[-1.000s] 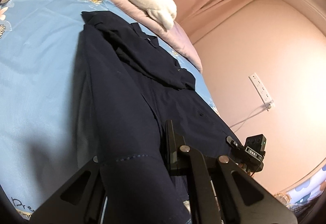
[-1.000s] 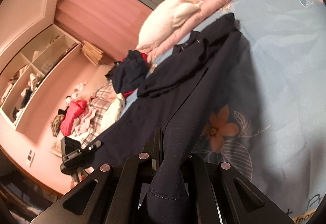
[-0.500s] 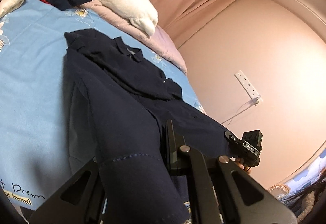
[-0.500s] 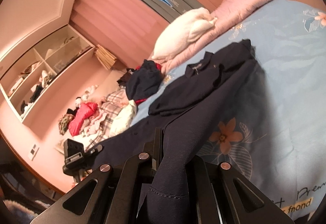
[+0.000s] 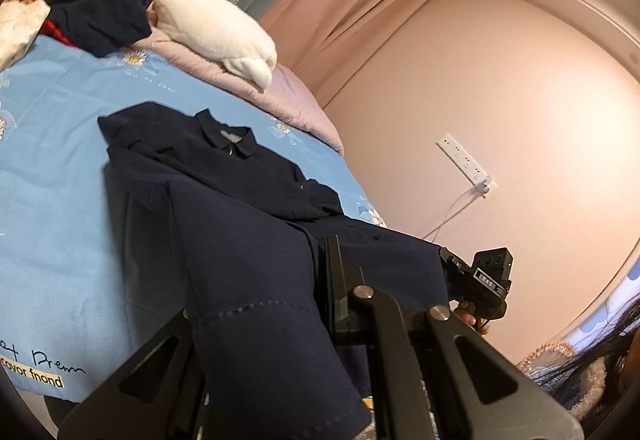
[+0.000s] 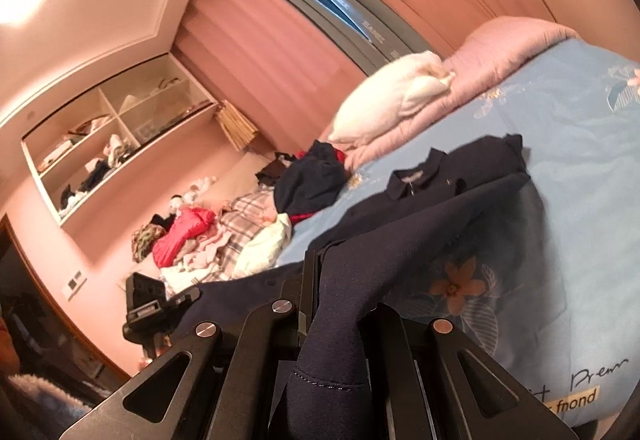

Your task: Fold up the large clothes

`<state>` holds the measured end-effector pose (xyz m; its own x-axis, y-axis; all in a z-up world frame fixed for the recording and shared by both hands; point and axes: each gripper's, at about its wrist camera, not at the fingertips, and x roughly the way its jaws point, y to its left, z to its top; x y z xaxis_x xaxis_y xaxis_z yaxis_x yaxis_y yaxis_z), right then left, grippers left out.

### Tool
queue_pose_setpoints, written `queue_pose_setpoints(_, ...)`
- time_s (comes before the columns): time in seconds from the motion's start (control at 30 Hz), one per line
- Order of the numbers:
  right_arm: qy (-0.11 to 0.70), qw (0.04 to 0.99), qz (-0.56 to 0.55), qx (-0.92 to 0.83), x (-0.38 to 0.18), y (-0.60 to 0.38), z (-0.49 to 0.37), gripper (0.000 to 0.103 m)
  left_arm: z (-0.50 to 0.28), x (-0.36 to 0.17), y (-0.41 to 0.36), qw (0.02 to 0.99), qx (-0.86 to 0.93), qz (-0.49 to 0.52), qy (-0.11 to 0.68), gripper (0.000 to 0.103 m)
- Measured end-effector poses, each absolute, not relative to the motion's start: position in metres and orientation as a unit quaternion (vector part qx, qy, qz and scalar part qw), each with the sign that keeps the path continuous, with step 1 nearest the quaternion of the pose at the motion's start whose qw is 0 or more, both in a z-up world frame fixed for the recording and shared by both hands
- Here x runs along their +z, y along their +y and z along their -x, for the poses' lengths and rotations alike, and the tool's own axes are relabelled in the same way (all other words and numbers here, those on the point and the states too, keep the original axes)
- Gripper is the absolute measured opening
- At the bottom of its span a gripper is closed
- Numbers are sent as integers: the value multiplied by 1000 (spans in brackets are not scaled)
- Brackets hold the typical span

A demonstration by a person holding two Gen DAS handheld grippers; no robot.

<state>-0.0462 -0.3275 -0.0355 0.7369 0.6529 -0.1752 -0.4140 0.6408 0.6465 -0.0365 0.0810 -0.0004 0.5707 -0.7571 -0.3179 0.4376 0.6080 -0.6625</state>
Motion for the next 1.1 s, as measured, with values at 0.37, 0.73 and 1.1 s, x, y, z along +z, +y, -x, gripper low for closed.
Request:
queue_pose_setpoints(0.37,145,894,-270,328,-14,-331,69,7,52,28,80,856,-383,232,257,7)
queue_pose_setpoints(0.73,115,900,-252,336,-6,-334,75,7,33,26,94,850,-382,265,248,8)
queue_pose_setpoints(1.1,174,877,-328,305,-10,-357,-11,7,-71,13,102,843,-337,301,292,11)
